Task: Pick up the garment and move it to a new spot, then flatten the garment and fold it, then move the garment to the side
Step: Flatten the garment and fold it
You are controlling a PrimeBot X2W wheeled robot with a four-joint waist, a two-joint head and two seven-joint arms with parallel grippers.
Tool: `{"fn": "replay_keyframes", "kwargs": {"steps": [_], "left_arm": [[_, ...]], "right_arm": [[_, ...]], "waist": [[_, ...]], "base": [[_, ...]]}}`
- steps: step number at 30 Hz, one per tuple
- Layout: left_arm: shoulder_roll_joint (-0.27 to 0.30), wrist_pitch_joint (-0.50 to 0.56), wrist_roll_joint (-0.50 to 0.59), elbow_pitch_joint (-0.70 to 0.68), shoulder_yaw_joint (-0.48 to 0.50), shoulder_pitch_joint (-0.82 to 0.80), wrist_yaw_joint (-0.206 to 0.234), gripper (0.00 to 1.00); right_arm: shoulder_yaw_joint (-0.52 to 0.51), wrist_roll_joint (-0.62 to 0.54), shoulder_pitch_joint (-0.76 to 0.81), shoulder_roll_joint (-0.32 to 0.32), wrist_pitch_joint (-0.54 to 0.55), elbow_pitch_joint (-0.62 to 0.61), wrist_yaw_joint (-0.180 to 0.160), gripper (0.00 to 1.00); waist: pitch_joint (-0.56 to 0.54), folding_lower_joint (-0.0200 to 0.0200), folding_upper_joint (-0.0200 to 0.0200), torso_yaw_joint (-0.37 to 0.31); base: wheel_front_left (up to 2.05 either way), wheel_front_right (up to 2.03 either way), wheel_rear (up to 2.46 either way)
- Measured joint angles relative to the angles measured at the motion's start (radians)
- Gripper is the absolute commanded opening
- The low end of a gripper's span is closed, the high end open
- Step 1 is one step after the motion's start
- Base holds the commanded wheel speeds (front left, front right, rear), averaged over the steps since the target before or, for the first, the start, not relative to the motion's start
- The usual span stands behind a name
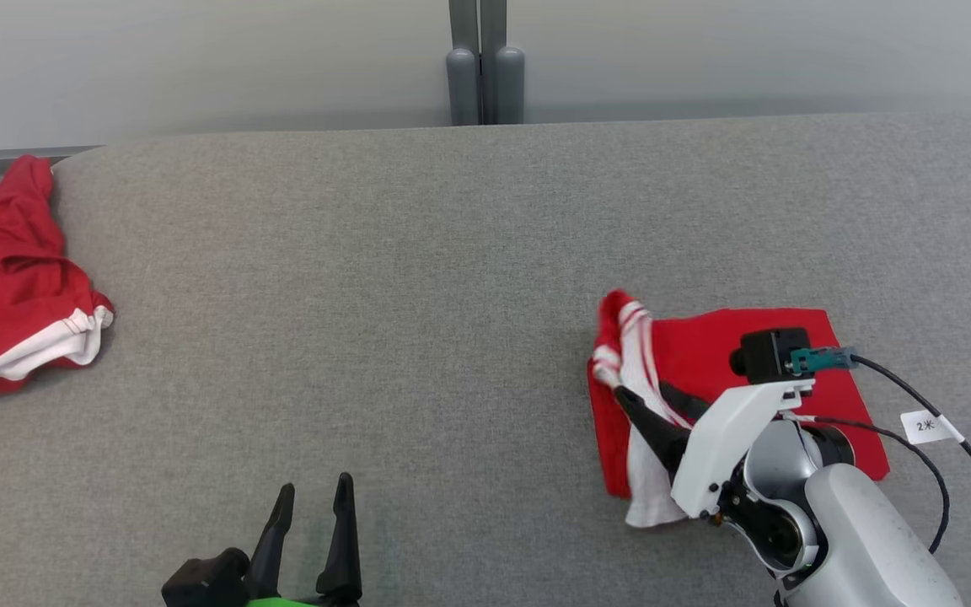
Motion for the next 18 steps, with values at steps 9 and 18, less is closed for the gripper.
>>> {"fn": "replay_keyframes", "kwargs": {"steps": [9, 18], "left_arm": [[0.0, 0.0, 0.002, -0.008, 0.026, 0.039, 0.003, 1.0], [0.0, 0.0, 0.087, -0.09, 0.086, 0.056, 0.004, 1.0]], "right_arm": [[-0.014, 0.095, 0.104, -0.032, -0.201, -0.26, 0.0, 1.0], [-0.146, -0.231, 0.289, -0.219, -0.636, -0.201, 0.0, 1.0]], "waist": [[-0.031, 0.0, 0.0, 0.01], [-0.077, 0.0, 0.0, -0.005]], "base": [[0.0, 0.0, 0.0], [0.0, 0.0, 0.0]]}}
